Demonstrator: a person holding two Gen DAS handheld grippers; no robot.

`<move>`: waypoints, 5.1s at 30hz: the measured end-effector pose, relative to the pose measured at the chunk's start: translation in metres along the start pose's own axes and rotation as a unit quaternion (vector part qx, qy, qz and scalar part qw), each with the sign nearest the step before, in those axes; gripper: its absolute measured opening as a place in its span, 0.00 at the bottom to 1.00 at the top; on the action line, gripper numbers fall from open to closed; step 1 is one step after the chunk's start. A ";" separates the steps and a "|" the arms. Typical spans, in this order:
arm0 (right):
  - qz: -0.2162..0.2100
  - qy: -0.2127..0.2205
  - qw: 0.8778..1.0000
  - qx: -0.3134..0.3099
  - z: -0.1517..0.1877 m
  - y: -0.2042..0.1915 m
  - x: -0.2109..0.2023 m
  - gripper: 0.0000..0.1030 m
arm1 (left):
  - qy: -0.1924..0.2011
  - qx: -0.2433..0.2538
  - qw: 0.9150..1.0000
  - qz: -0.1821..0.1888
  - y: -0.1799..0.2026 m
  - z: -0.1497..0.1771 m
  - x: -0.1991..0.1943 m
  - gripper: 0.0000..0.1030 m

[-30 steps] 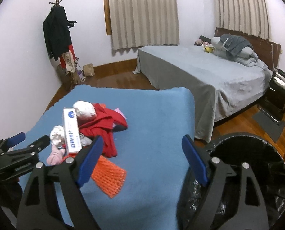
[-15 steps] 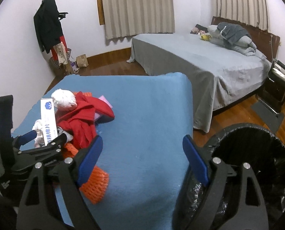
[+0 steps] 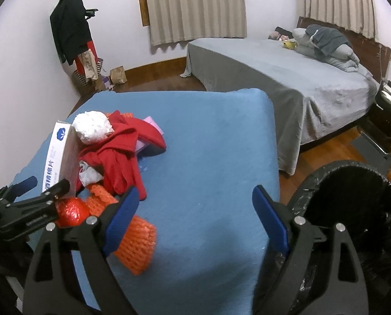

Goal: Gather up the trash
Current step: 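Grasp the white alcohol-pad box with the left tool while the right tool grasps the orange mesh net, then carry the box and net over the bin and open both tools, then grasp the pink knotted sock with the left tool while the right tool grasps the red plastic bag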

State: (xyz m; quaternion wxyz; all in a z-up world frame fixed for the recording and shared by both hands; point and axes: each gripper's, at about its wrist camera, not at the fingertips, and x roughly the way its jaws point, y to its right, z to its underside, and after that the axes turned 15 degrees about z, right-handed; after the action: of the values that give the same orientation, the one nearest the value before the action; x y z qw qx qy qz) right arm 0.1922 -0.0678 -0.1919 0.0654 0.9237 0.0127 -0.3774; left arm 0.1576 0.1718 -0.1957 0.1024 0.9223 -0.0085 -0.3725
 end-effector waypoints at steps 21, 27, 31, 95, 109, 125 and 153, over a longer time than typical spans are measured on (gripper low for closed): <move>-0.053 -0.057 0.994 -0.071 0.028 -0.051 0.030 0.61 | 0.041 0.014 0.994 0.096 0.002 -0.016 -0.015 0.33; -0.125 -0.081 0.986 -0.069 0.026 -0.052 0.028 0.17 | 0.044 0.018 0.994 0.103 0.006 -0.017 -0.025 0.33; -0.146 -0.067 0.985 -0.067 0.018 -0.046 0.007 0.15 | 0.047 0.019 0.994 0.101 0.013 -0.017 -0.034 0.29; 0.133 0.023 0.981 0.141 0.078 0.238 -0.099 0.94 | 0.017 0.163 0.944 0.286 0.240 0.005 -0.051 0.84; 0.034 0.046 0.997 0.056 0.034 0.108 -0.081 0.95 | 0.057 0.079 0.991 0.096 0.061 0.006 -0.075 0.90; -0.016 0.038 0.999 -0.004 0.030 0.024 -0.055 0.95 | 0.000 -0.004 0.999 0.046 -0.033 0.024 -0.024 0.71; -0.101 0.020 0.994 -0.044 0.025 -0.100 -0.022 0.95 | 0.020 -0.029 0.999 0.038 -0.090 0.031 -0.059 0.27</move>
State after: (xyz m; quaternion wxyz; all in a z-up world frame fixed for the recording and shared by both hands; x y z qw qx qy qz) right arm 0.1515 0.0289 -0.2052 0.0671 0.9212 0.1239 -0.3626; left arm 0.0879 0.2597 -0.1948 0.1430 0.9254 -0.0303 -0.3497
